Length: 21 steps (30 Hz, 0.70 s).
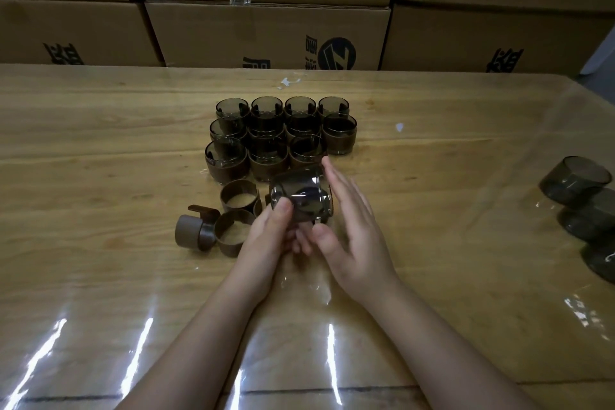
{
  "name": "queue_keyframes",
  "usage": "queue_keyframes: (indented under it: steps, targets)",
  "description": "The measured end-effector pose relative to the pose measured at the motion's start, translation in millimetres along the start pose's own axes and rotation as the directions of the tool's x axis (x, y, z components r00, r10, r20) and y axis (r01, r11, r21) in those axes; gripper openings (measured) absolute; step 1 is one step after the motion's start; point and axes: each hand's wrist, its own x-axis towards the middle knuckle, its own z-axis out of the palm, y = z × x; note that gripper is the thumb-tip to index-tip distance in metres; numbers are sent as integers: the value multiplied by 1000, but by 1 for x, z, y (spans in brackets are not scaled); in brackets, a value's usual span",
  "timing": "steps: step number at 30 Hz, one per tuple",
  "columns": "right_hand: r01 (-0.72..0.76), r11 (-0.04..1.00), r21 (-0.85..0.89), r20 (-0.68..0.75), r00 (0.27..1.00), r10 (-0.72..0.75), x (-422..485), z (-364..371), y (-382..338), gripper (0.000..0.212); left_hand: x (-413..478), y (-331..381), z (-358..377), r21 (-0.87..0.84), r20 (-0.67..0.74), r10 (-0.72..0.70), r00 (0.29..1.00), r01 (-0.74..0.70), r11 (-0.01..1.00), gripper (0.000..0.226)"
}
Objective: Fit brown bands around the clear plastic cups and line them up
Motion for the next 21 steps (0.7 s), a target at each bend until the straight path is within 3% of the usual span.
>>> queue_keyframes:
  steps: [6,12,17,21]
  targets:
    - [-56,996,67,92,994,50,-4,3,-7,72,2,5,0,-49,-114,82,990,-88,995,95]
    - [7,997,77,29,1000,-10,-7,3,-10,66,3,2,0,-23,-154,89,984,-94,995,46]
    - [44,995,94,-54,998,-39,-5,1,-9,64,1,-2,2,67,-116,106,988,-99,993,39]
    - [-30,990,138,-43,998,36,-3,-2,-3,63,-1,-2,1,87,-43,87,995,-83,993,47]
